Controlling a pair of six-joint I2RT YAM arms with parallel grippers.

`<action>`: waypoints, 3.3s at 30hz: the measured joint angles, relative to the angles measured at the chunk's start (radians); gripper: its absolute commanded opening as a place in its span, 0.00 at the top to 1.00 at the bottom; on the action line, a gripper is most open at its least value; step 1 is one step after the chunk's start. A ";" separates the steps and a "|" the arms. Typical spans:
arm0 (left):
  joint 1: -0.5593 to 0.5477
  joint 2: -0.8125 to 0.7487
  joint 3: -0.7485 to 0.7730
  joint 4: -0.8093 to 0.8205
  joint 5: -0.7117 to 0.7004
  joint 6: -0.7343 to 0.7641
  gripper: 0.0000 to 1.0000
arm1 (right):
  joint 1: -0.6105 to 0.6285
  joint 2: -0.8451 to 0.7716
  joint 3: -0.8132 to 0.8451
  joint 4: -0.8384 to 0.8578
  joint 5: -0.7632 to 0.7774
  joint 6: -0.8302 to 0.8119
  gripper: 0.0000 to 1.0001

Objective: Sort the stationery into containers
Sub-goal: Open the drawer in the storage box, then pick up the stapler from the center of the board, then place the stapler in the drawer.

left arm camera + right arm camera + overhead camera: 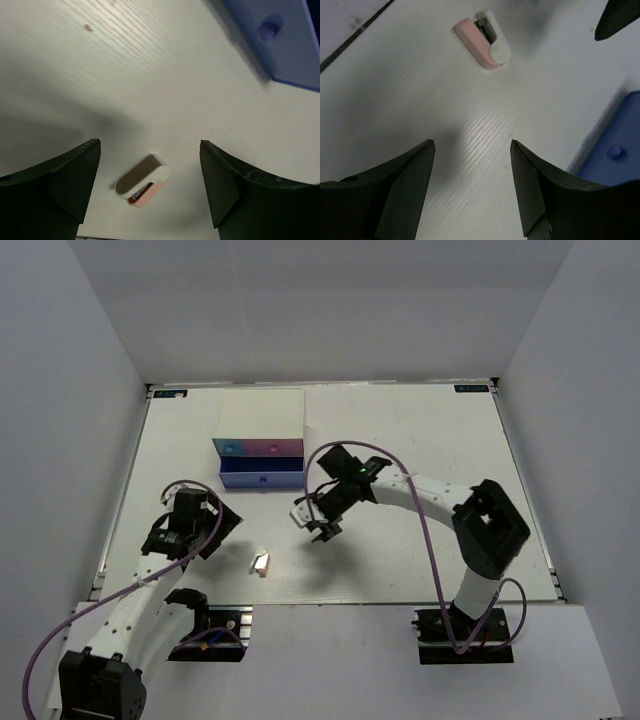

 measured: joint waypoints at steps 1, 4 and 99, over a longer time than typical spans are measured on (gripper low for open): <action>-0.002 -0.023 0.016 -0.055 -0.031 -0.017 0.09 | 0.027 0.036 0.037 0.003 0.016 -0.001 0.32; 0.003 -0.072 0.084 -0.187 -0.113 -0.076 0.07 | 0.089 0.122 0.140 0.000 0.064 -0.006 0.32; 0.006 -0.044 0.140 -0.290 -0.229 -0.164 0.01 | 0.049 0.271 0.340 0.396 0.798 0.529 1.00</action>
